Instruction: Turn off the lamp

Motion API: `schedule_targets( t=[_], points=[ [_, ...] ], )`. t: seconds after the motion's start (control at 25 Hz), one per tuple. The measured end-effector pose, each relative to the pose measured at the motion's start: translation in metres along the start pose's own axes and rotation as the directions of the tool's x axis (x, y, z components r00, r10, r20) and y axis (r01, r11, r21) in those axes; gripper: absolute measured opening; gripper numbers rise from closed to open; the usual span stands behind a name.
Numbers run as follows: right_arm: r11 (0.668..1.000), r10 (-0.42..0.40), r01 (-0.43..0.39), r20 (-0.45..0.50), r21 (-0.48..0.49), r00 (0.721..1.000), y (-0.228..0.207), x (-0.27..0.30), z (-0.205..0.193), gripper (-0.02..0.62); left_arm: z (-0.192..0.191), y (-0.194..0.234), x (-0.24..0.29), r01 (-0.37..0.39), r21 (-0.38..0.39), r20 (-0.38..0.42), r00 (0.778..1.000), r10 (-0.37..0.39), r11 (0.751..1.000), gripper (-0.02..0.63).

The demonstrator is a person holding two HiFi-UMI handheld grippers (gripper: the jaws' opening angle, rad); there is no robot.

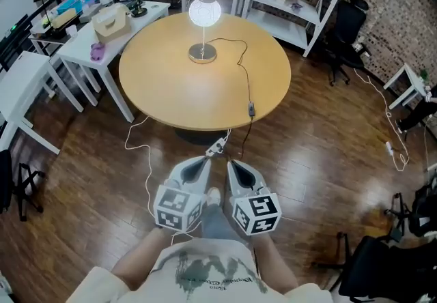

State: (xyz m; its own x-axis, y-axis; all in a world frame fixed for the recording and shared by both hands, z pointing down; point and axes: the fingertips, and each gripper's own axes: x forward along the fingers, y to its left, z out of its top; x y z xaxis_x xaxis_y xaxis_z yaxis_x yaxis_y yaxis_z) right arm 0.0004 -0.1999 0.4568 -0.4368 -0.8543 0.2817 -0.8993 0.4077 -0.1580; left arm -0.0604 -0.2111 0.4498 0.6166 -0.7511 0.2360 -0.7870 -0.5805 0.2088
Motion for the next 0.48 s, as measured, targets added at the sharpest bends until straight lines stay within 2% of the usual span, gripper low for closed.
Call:
schedule_targets(
  t=[0.48],
  points=[
    [0.999, 0.037, -0.037, -0.026, 0.005, 0.999, -0.087, 0.117, 0.031, 0.0, 0.03, 0.067, 0.132, -0.044, -0.009, -0.047, 0.998, 0.044, 0.999, -0.005]
  ],
)
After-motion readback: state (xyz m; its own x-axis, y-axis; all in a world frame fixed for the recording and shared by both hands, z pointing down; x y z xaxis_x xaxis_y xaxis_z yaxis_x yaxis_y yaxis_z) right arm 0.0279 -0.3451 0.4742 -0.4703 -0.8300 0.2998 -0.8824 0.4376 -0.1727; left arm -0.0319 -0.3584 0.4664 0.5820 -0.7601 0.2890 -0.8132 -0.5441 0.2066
